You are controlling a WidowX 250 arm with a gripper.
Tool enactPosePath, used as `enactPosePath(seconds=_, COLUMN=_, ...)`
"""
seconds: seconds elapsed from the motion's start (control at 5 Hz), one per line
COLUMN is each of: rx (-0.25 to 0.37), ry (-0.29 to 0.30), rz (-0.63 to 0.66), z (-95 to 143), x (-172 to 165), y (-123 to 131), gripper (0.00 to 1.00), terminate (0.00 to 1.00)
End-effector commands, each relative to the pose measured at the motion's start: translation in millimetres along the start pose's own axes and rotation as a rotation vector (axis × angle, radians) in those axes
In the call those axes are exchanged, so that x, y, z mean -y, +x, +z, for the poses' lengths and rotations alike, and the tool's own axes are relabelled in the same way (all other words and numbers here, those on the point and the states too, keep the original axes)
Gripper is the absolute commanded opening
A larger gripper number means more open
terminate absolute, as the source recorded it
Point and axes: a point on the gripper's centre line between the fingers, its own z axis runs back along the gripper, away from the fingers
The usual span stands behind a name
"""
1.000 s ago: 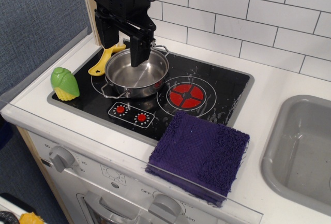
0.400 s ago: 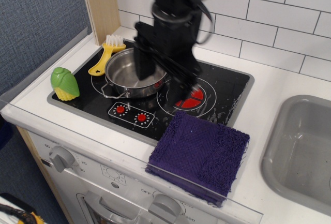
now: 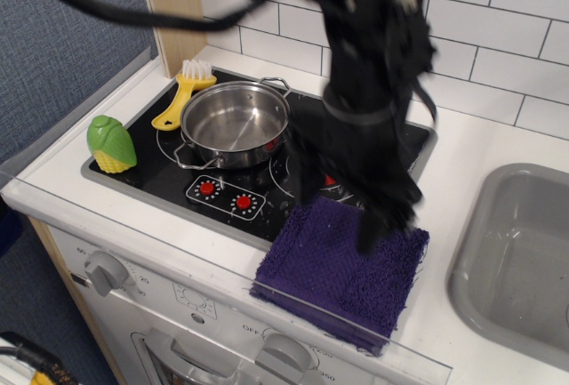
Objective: Move the purple towel to the back right corner of the stove
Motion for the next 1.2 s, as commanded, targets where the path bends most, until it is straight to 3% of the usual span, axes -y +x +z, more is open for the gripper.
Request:
enactPosePath(seconds=0.0, rx=0.079, ry=0.039, rz=0.140, z=-31, x=0, y=2, gripper=1.00, terminate=0.00)
enactPosePath(seconds=0.2, rx=0.050, ry=0.090, rz=0.175, z=-43, x=-12, y=-7, gripper=1.00, terminate=0.00)
enactPosePath(seconds=0.4, rx=0.027, ry=0.049, rz=0.214, z=-50, x=-26, y=7, gripper=1.00, terminate=0.00)
enactPosePath(seconds=0.6, rx=0.064, ry=0.001, rz=0.249, z=-49, x=-39, y=53, gripper=1.00, terminate=0.00)
enactPosePath(seconds=1.0, rx=0.105, ry=-0.027, rz=0.229, z=-51, x=-57, y=142, gripper=1.00, terminate=0.00)
